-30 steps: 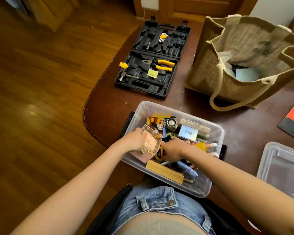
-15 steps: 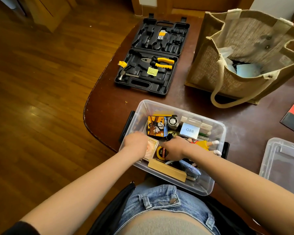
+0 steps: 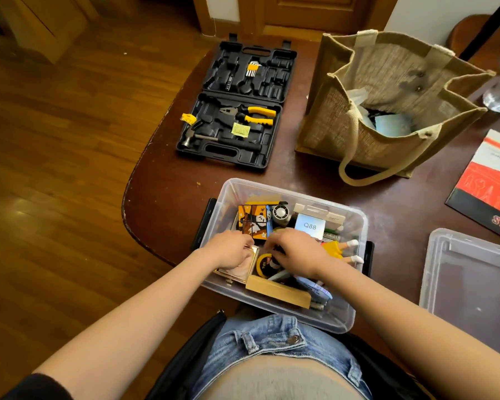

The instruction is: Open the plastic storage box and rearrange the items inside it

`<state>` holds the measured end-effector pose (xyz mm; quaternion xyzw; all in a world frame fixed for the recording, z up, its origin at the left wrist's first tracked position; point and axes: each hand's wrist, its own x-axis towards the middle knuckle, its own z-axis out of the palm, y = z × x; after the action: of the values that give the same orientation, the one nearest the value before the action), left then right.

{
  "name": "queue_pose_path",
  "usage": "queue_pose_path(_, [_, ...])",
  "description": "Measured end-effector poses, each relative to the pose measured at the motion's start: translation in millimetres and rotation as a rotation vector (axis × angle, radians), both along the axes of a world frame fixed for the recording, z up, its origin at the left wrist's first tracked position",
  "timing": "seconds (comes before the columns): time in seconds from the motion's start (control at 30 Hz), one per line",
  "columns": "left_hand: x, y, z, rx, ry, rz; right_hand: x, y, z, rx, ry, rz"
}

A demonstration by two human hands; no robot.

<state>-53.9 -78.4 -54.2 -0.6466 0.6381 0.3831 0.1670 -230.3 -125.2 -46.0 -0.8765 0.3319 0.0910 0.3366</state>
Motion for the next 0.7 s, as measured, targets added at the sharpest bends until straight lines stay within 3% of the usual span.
queue_pose_path(0.1, [-3.0, 0.2, 0.1, -0.063, 0.051, 0.035, -21.6, -6.2, 13.1, -0.043, -0.137, -0.256])
queue_pose_path(0.23, [-11.1, -1.3, 0.6, -0.135, 0.211, 0.113, -52.9, -17.3, 29.3, -0.034, -0.144, -0.533])
queue_pose_path(0.43, [-29.8, -8.4, 3.4, -0.132, 0.421, 0.090, -71.7, -1.5, 43.3, -0.006, 0.084, -0.406])
queue_pose_path(0.7, [-50.9, -8.7, 0.9, 0.013, 0.462, -0.030, -83.9, 2.1, 31.0, -0.202, 0.090, -0.594])
